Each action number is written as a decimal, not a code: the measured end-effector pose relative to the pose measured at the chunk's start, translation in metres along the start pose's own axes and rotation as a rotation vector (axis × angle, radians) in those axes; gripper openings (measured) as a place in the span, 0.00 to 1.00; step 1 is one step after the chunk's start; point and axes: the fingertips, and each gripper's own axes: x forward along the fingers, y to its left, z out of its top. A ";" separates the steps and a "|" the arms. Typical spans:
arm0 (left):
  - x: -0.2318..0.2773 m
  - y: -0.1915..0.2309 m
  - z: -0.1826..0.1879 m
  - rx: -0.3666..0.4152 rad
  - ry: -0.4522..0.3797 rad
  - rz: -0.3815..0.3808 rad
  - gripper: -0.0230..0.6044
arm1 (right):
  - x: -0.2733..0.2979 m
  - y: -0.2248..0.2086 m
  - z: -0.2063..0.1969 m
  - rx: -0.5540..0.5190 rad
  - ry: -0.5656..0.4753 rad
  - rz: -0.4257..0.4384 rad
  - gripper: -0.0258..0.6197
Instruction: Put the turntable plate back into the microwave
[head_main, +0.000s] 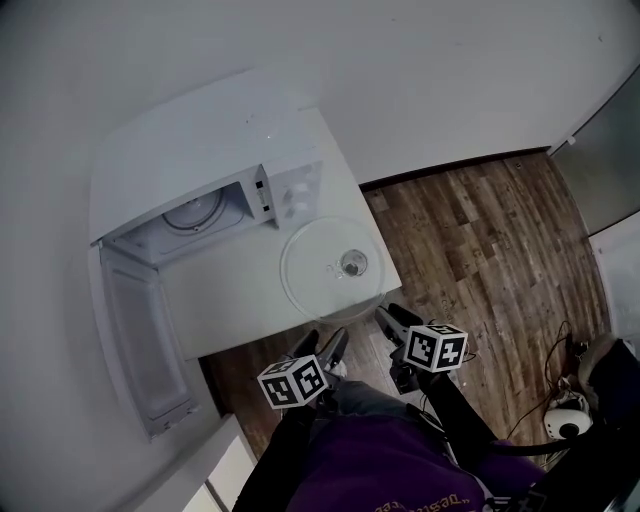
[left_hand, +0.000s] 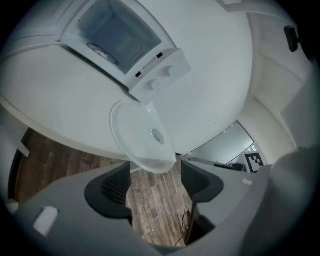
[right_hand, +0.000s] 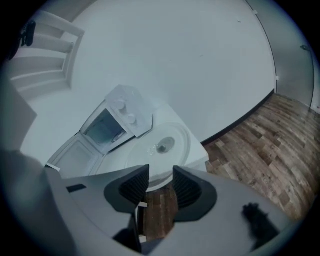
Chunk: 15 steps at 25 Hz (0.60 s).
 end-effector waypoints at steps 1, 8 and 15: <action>0.003 0.006 -0.005 -0.024 0.009 0.014 0.53 | 0.003 -0.004 -0.004 0.019 0.014 0.007 0.26; 0.030 0.019 -0.006 -0.192 -0.073 0.015 0.52 | 0.027 -0.024 -0.026 0.238 0.089 0.061 0.27; 0.047 0.024 -0.007 -0.295 -0.085 -0.016 0.52 | 0.043 -0.027 -0.033 0.404 0.113 0.128 0.27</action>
